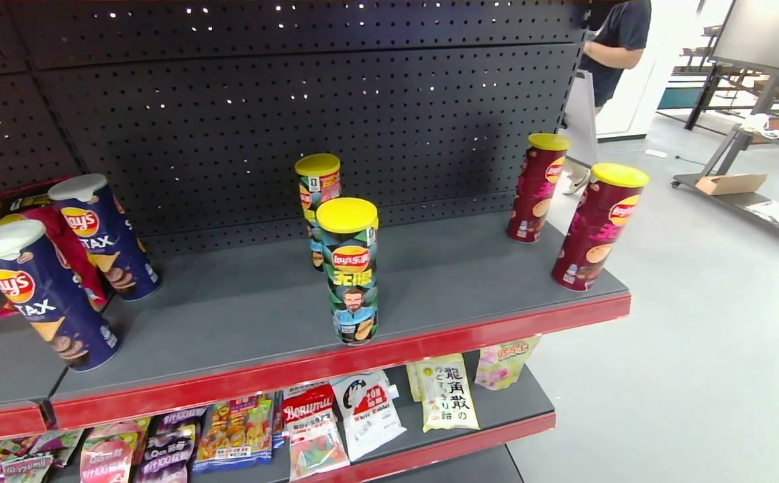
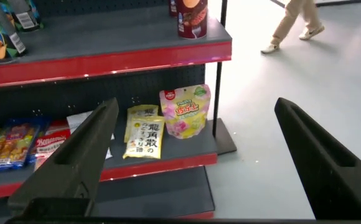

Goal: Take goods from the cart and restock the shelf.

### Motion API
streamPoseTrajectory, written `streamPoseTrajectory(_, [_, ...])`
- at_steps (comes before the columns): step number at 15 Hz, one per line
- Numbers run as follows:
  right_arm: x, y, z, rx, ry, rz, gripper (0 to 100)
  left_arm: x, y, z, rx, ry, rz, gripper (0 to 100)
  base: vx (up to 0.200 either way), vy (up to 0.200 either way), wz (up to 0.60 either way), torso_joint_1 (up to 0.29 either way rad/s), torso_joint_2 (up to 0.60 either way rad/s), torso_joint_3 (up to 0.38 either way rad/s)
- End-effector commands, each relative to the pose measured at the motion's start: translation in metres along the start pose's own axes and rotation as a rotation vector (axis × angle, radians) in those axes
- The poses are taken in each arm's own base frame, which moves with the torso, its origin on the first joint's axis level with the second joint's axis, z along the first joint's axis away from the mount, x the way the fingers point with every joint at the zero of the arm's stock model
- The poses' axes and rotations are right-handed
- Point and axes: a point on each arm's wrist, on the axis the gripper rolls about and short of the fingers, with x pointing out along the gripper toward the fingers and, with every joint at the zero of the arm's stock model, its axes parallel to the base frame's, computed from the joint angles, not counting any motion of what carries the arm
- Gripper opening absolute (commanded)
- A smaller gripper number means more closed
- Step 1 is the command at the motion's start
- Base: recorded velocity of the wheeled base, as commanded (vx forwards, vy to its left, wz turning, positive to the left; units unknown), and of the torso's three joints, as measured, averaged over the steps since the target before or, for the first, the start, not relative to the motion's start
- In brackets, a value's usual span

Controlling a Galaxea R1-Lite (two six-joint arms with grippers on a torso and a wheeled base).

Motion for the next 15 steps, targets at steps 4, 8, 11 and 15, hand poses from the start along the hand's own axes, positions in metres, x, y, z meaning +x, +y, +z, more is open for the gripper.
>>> streamPoseTrajectory(4, [0.0, 0.0, -0.001, -0.002, 0.004, -0.001, 100, -0.004, 0.0, -0.009, 0.001, -0.029, 0.006, 100, 0.0, 0.0, 0.6, 0.006, 0.0, 0.002])
streamPoseTrajectory(8, [0.0, 0.0, 0.0, -0.005, 0.004, 0.02, 100, -0.002, 0.0, -0.014, -0.006, -0.036, 0.019, 100, 0.0, 0.0, 0.15, -0.002, 0.0, 0.001])
streamPoseTrajectory(11, [0.009, 0.002, 0.042, -0.021, 0.044, 0.069, 100, -0.001, 0.003, -0.013, -0.103, -0.029, 0.133, 100, 0.0, 0.0, 0.0, 0.0, 0.0, 0.0])
streamPoseTrajectory(15, [0.071, 0.003, 0.136, 0.005, 0.16, 0.191, 100, 0.015, 0.001, -0.01, -0.196, 0.067, 0.191, 100, 0.0, 0.0, 0.0, 0.0, 0.0, 0.0])
